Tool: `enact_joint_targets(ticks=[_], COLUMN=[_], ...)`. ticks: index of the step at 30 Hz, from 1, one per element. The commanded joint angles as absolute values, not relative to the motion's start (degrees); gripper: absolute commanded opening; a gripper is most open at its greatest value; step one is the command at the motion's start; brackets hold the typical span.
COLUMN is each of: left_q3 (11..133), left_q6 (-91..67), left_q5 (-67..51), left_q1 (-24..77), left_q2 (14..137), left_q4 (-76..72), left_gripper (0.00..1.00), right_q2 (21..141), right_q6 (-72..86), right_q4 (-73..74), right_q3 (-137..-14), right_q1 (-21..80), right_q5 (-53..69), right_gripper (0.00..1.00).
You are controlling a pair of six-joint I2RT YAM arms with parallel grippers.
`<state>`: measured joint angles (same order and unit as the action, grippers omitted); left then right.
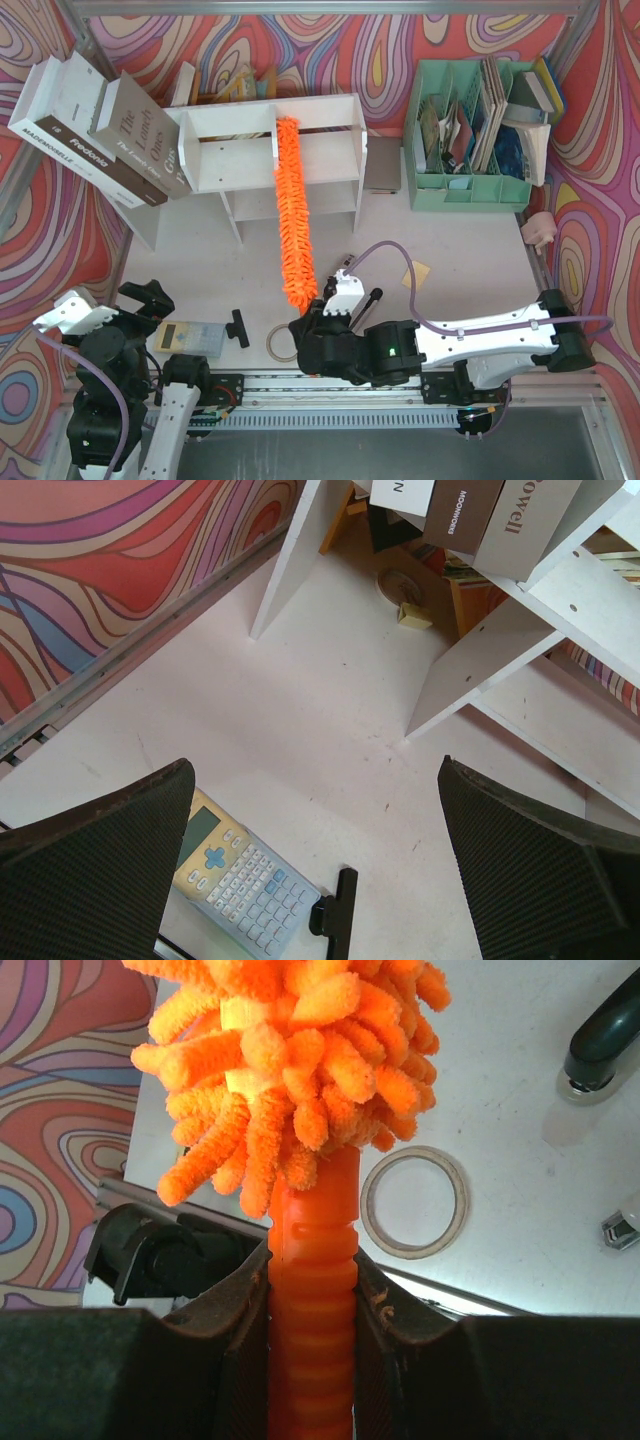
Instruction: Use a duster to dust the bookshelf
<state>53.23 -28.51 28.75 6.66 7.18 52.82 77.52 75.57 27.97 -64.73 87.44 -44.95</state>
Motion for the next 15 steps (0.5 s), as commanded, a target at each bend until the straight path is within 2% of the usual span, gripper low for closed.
enact_joint_targets(ticks=[1, 15], left_q3=[52.7, 52.7], left_q6=[-28.7, -28.7], left_q5=[29.3, 29.3], left_q1=[6.8, 6.8], left_q2=[6.9, 7.0], left_q4=[53.1, 53.1], left_gripper=[0.98, 0.98], right_q2=[78.2, 72.7], right_q6=[72.0, 92.9], right_q4=[24.5, 45.2], right_q3=[-67.5, -64.9], right_q1=[87.9, 88.0], right_q5=[-46.3, -55.0], right_gripper=[0.0, 0.0])
